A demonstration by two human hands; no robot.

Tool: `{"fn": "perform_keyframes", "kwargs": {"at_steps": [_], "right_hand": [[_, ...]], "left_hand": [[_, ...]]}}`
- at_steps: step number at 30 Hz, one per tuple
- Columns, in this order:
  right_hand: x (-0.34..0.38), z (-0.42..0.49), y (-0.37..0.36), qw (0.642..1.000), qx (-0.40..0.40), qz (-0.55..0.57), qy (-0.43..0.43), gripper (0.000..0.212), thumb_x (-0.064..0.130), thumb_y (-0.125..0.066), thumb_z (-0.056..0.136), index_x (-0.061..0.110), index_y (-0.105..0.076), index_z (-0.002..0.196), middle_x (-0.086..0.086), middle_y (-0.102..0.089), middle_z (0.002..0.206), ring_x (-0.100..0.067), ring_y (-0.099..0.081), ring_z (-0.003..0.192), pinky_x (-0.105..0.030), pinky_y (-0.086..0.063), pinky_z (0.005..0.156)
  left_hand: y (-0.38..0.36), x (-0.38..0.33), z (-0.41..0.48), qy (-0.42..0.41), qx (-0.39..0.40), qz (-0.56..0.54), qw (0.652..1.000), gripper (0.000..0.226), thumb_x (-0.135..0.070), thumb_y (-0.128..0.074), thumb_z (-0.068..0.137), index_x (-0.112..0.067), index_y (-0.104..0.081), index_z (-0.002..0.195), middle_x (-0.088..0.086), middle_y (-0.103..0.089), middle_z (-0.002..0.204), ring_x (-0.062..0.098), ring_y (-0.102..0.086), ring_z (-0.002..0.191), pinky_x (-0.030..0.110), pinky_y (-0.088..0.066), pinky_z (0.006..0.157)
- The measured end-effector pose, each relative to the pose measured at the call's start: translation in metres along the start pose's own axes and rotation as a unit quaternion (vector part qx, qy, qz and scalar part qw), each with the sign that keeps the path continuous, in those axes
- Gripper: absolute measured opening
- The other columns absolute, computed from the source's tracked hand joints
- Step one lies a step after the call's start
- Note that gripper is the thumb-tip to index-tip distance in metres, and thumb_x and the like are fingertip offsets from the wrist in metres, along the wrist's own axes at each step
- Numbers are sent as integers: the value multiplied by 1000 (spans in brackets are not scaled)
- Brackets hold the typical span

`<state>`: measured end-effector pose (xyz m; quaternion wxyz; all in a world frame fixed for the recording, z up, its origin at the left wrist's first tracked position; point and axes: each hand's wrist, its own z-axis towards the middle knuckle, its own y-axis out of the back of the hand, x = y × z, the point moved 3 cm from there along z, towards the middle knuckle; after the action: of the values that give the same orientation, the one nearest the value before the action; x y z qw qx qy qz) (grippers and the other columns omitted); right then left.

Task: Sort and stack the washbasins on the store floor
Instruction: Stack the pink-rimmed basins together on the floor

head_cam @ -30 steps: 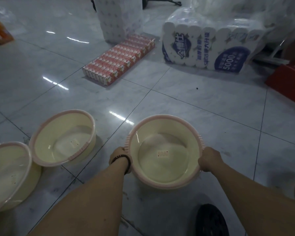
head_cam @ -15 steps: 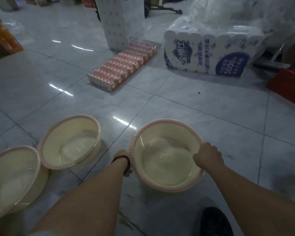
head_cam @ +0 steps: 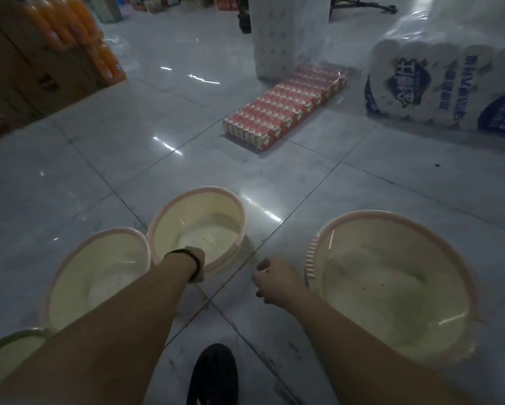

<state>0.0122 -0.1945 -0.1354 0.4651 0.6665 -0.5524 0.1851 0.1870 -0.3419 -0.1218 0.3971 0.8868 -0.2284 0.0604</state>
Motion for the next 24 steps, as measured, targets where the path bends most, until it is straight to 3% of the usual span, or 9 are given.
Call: {"fn": "perform_keyframes", "kwargs": {"at_steps": [3, 6, 11, 14, 16, 20, 24], "right_hand": [[-5, 17, -38, 998, 46, -13, -39, 19, 28, -63, 97, 14, -64, 109, -16, -71, 104, -32, -74, 95, -51, -64, 88], [-12, 34, -53, 997, 42, -26, -62, 24, 25, -61, 98, 7, -68, 113, -16, -72, 105, -34, -75, 96, -47, -63, 84], [-14, 50, -53, 995, 56, -35, -73, 30, 22, -58, 95, 1, -69, 114, -22, -74, 107, -35, -77, 94, -50, -65, 84], [-22, 53, -43, 990, 83, -47, -99, 29, 15, -55, 94, -6, -71, 106, -25, -77, 96, -34, -80, 82, -46, -66, 73], [-27, 53, -36, 986, 93, -81, -109, 27, 16, -55, 90, -2, -70, 101, -23, -77, 90, -33, -80, 78, -45, -67, 70], [-31, 52, -22, 979, 113, -137, -102, 29, 18, -54, 91, -1, -70, 106, -25, -76, 96, -34, -78, 84, -42, -66, 72], [-21, 51, -7, 986, 104, -97, -85, 31, 23, -55, 95, -2, -71, 104, -22, -78, 93, -35, -80, 82, -49, -68, 74]], "left_hand": [[-7, 0, 23, 5, -11, -79, 997, 44, -17, -53, 105, -6, -50, 148, 10, -57, 135, 29, -56, 132, 36, -44, 109], [-22, -13, 44, -1, -21, -135, 991, 49, -18, -51, 106, -7, -40, 153, 16, -49, 152, 34, -50, 139, 39, -42, 110], [-56, -14, 57, -19, -46, -57, 997, 49, -20, -58, 96, -14, -41, 141, 13, -42, 144, 37, -44, 134, 45, -43, 109], [-80, -18, 54, -42, -76, 14, 996, 46, -15, -53, 95, -19, -40, 139, 13, -41, 139, 37, -41, 129, 46, -43, 103], [-91, -24, 51, -57, -72, 38, 995, 49, -16, -53, 95, -21, -39, 141, 13, -43, 138, 36, -41, 128, 45, -44, 101], [-91, -40, 44, -95, -43, 11, 995, 55, -19, -49, 99, -22, -29, 150, 11, -55, 137, 35, -56, 123, 47, -49, 99], [-30, -54, 29, -77, -200, -84, 973, 38, -21, -47, 98, -22, -37, 135, 9, -65, 120, 34, -66, 105, 44, -54, 82]]}}
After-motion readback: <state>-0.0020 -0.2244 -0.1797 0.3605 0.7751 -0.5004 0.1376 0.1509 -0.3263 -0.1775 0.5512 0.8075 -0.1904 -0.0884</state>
